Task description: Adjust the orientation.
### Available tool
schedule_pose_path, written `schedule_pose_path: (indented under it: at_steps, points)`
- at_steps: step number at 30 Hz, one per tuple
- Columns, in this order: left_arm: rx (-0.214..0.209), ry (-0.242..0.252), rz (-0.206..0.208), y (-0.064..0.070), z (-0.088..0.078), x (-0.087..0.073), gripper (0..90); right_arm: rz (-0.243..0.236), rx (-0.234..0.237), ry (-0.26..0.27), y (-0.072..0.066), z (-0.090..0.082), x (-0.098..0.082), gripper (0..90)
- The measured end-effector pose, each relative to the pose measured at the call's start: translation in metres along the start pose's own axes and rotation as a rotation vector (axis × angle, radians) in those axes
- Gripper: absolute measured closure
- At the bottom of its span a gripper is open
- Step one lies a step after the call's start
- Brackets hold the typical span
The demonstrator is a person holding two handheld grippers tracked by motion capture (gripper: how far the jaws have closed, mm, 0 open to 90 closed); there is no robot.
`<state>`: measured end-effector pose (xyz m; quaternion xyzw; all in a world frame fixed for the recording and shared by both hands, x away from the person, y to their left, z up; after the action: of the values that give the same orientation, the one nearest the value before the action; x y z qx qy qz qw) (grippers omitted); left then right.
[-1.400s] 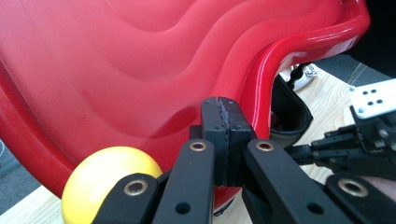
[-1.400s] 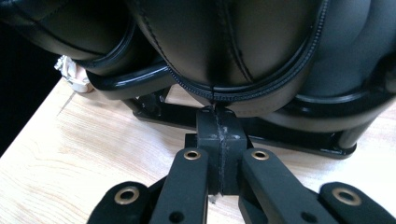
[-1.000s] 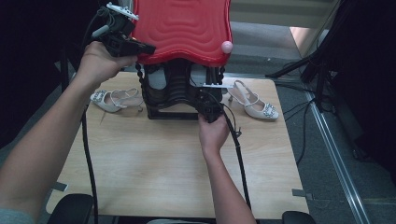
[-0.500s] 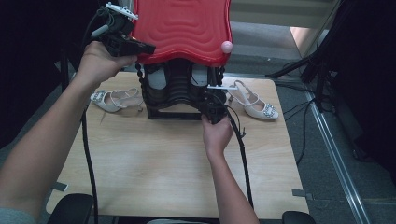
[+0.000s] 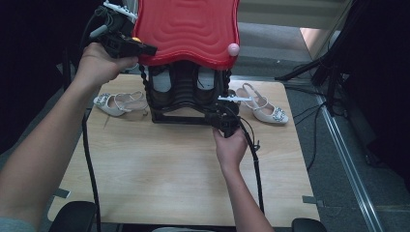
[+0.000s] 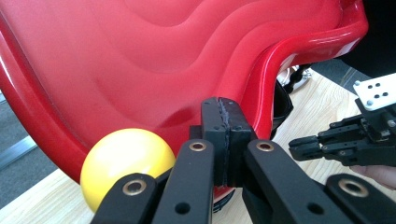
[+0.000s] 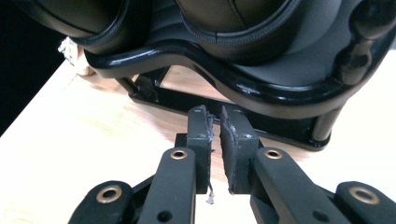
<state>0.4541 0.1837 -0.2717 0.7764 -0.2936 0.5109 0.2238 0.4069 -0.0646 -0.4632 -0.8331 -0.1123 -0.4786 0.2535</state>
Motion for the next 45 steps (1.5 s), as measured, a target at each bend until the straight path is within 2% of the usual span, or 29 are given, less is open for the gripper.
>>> schedule_pose_path:
  at_steps: [7, 8, 9, 11, 15, 17, 19, 21, 24, 27, 33, 36, 40, 43, 45]
  points:
    - [-0.006, 0.008, -0.034, 0.000, -0.001, 0.001, 90.0, -0.001, 0.021, -0.015, 0.005, -0.013, -0.004, 80.6]
    - [-0.010, 0.013, -0.043, 0.000, -0.001, 0.001, 90.0, -0.012, 0.015, -0.020, 0.006, -0.014, -0.006, 80.9]
    - [-0.025, 0.027, -0.075, 0.001, -0.002, 0.002, 88.3, -0.012, 0.012, -0.020, 0.007, -0.015, -0.007, 80.9]
    - [-0.045, 0.029, -0.102, 0.002, -0.005, 0.004, 82.4, -0.007, 0.017, -0.028, 0.008, -0.016, -0.008, 80.8]
    - [-0.051, -0.004, -0.087, 0.009, -0.010, 0.003, 77.8, -0.014, 0.021, -0.049, 0.012, -0.018, -0.011, 78.1]
    - [-0.044, 0.003, -0.085, 0.011, -0.014, 0.002, 73.8, -0.008, 0.024, -0.061, 0.015, -0.019, -0.012, 76.9]
    - [-0.076, 0.006, -0.119, 0.012, -0.021, 0.002, 71.2, -0.016, 0.020, -0.073, 0.018, -0.020, -0.013, 76.2]
    - [-0.066, 0.008, -0.119, 0.013, -0.027, 0.002, 68.0, -0.016, 0.027, -0.091, 0.020, -0.021, -0.015, 74.9]
    - [-0.069, 0.007, -0.123, 0.016, -0.035, 0.000, 64.9, -0.015, 0.050, -0.085, 0.023, -0.022, -0.018, 71.1]
    - [-0.064, 0.012, -0.127, 0.018, -0.045, -0.006, 63.8, -0.028, 0.070, -0.097, 0.030, -0.026, -0.023, 67.7]
    - [-0.053, 0.009, -0.144, 0.018, -0.057, -0.021, 62.4, -0.062, 0.070, -0.124, 0.038, -0.030, -0.026, 64.3]
    - [-0.039, 0.004, -0.148, 0.017, -0.062, -0.030, 61.2, -0.052, 0.091, -0.121, 0.039, -0.032, -0.025, 63.2]
    - [-0.025, -0.002, -0.161, 0.015, -0.066, -0.044, 60.5, -0.077, 0.104, -0.125, 0.041, -0.034, -0.026, 63.2]
    - [-0.016, -0.004, -0.182, 0.012, -0.068, -0.055, 60.2, -0.062, 0.144, -0.132, 0.043, -0.034, -0.026, 62.5]
    - [-0.009, -0.007, -0.197, 0.009, -0.069, -0.064, 59.9, -0.065, 0.142, -0.137, 0.047, -0.035, -0.025, 62.5]
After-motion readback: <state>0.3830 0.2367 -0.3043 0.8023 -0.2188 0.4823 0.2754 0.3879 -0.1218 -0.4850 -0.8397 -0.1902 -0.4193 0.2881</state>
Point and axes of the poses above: each handheld gripper's, and its own axes: z roughly forward along the jaws, x roughly out of its top, y roughly to its right, the point moved 5 cm from there along z, roughly forward along the jaws, and after that the axes turned 15 degrees about y, right-handed, at the moved point
